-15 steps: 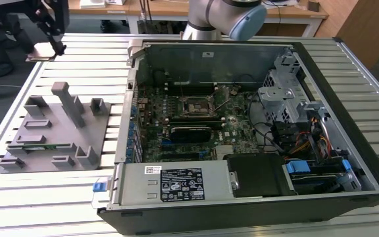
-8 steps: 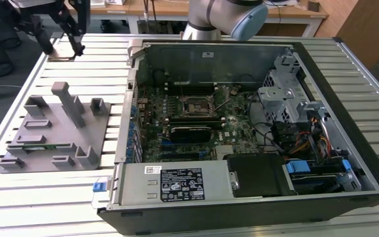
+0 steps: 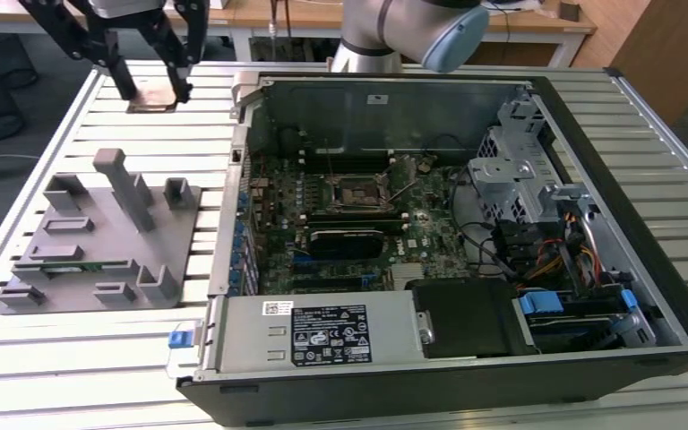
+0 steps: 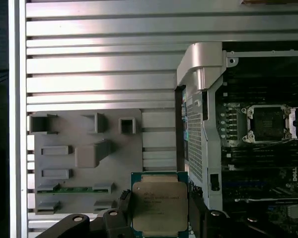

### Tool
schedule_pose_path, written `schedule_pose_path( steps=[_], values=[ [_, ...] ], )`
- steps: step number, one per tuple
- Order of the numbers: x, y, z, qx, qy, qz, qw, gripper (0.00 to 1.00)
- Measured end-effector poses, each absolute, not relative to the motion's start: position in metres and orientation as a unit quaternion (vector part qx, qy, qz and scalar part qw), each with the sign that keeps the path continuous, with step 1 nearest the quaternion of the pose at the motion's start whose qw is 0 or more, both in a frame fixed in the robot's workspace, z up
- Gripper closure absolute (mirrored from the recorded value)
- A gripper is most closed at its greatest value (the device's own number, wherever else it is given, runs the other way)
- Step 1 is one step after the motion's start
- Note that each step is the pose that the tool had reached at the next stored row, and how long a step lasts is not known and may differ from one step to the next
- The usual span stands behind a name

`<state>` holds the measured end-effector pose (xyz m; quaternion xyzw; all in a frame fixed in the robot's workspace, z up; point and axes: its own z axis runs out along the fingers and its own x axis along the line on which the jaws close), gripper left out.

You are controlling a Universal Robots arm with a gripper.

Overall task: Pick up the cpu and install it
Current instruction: 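Pick up the cpu and move it towards the insertion slot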

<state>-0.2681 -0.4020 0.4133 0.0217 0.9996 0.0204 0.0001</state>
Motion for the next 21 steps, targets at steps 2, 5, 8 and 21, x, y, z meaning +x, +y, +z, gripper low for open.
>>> schedule_pose_path(
  steps=[2, 5, 8, 21],
  values=[
    [-0.259, -0.402, 0.413, 0.022, 1.000, 0.020, 0.000, 0.46],
    [-0.245, -0.402, 0.412, 0.022, 1.000, 0.020, 0.000, 0.46],
    [-0.232, -0.402, 0.410, 0.022, 1.000, 0.020, 0.000, 0.46],
    [-0.184, -0.402, 0.407, 0.022, 1.000, 0.020, -0.009, 0.46]
  ],
)
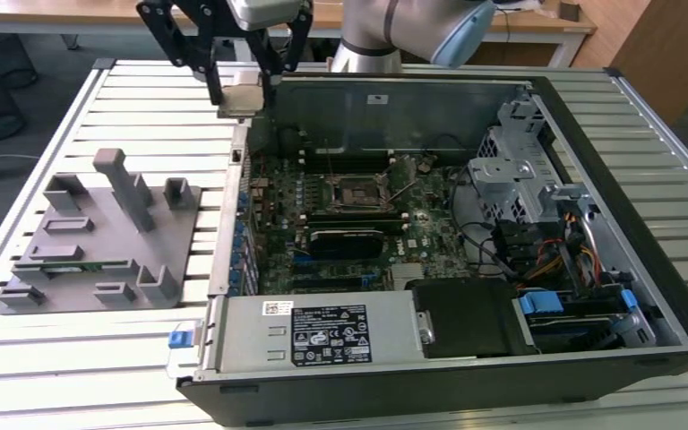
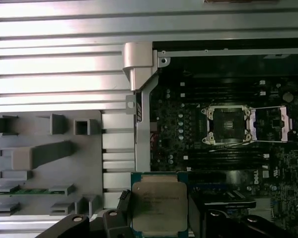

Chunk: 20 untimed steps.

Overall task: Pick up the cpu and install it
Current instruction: 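Pick up the cpu and move it towards the insertion slot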

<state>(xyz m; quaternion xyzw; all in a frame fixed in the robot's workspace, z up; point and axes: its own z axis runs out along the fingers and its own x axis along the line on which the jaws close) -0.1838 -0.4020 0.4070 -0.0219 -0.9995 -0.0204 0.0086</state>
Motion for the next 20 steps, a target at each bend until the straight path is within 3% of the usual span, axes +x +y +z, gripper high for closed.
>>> schedule_pose_path(
  steps=[20],
  values=[
    [-0.106, -0.386, 0.400, -0.022, -1.000, -0.020, 0.009, 0.46]
  ],
)
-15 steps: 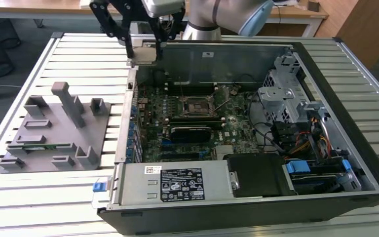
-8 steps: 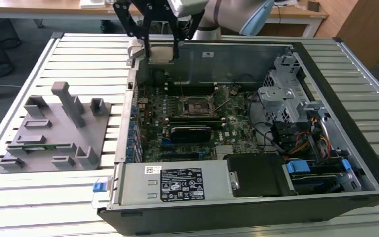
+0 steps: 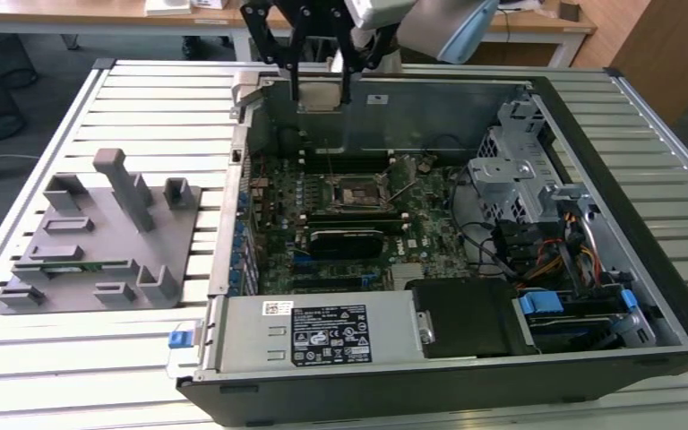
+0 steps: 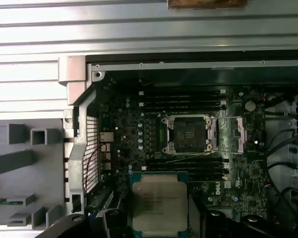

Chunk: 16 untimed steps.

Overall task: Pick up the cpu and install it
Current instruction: 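Pick up the cpu and move it towards the insertion slot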

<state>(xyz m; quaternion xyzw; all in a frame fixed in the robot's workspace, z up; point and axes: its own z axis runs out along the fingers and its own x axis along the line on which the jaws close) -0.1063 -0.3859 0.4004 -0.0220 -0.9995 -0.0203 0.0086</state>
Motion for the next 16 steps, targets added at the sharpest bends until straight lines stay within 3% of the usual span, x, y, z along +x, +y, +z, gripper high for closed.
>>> schedule_pose_path(
  steps=[16],
  values=[
    [-0.071, -0.386, 0.399, -0.022, -1.000, -0.020, 0.009, 0.46]
  ],
)
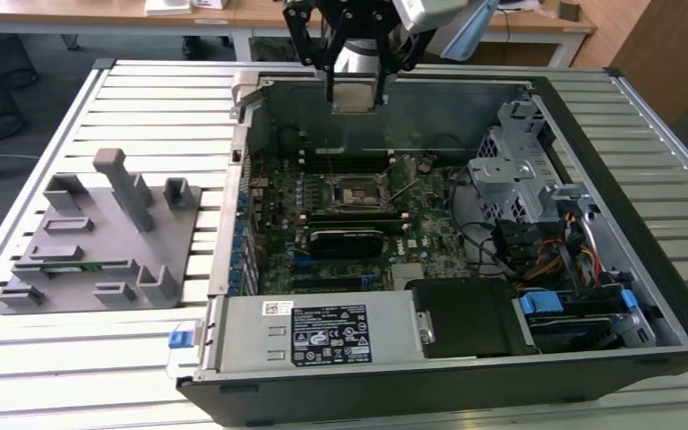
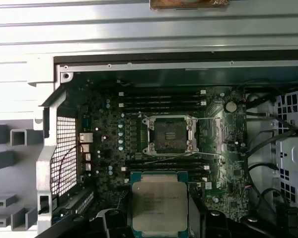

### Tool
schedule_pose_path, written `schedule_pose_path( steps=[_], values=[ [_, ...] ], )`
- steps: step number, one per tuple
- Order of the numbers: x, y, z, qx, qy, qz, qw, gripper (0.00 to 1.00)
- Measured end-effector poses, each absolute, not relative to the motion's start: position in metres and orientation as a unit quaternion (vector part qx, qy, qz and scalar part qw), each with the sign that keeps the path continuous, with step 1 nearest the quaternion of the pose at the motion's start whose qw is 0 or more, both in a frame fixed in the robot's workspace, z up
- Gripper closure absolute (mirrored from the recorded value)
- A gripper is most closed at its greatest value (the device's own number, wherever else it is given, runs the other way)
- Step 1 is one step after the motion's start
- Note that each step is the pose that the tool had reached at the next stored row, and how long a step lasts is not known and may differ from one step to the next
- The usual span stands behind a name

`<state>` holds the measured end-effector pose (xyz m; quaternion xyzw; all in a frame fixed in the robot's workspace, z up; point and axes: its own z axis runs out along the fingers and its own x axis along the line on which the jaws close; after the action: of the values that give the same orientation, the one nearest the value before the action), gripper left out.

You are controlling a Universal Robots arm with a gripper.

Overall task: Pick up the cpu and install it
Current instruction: 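Pick up the cpu and move it towards the insertion slot, then place the cpu into insertion slot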

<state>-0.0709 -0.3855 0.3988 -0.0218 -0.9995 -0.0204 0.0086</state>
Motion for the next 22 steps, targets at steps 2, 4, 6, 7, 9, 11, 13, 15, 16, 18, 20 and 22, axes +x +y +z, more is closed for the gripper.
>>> schedule_pose_path(
  steps=[2, 4, 6, 7, 9, 11, 13, 15, 16, 18, 20, 22],
  values=[
    [-0.067, -0.386, 0.399, -0.022, -1.000, -0.020, 0.009, 0.46],
    [-0.063, -0.386, 0.399, -0.022, -1.000, -0.020, 0.009, 0.46],
    [-0.060, -0.386, 0.399, -0.022, -1.000, -0.020, 0.009, 0.46],
    [-0.058, -0.386, 0.399, -0.022, -1.000, -0.020, 0.009, 0.46],
    [-0.056, -0.386, 0.399, -0.023, -1.000, -0.020, 0.009, 0.46],
    [-0.055, -0.386, 0.399, -0.023, -0.999, -0.020, 0.009, 0.46],
    [-0.054, -0.385, 0.398, -0.024, -0.999, -0.019, 0.009, 0.46],
    [-0.054, -0.386, 0.398, -0.037, -0.999, -0.019, 0.008, 0.46],
    [-0.054, -0.385, 0.398, -0.045, -0.999, -0.019, 0.008, 0.46],
    [-0.054, -0.385, 0.397, -0.064, -0.998, -0.019, 0.008, 0.46],
    [-0.054, -0.385, 0.396, -0.082, -0.996, -0.019, 0.007, 0.46],
    [-0.054, -0.386, 0.395, -0.100, -0.995, -0.019, 0.007, 0.46]
  ],
)
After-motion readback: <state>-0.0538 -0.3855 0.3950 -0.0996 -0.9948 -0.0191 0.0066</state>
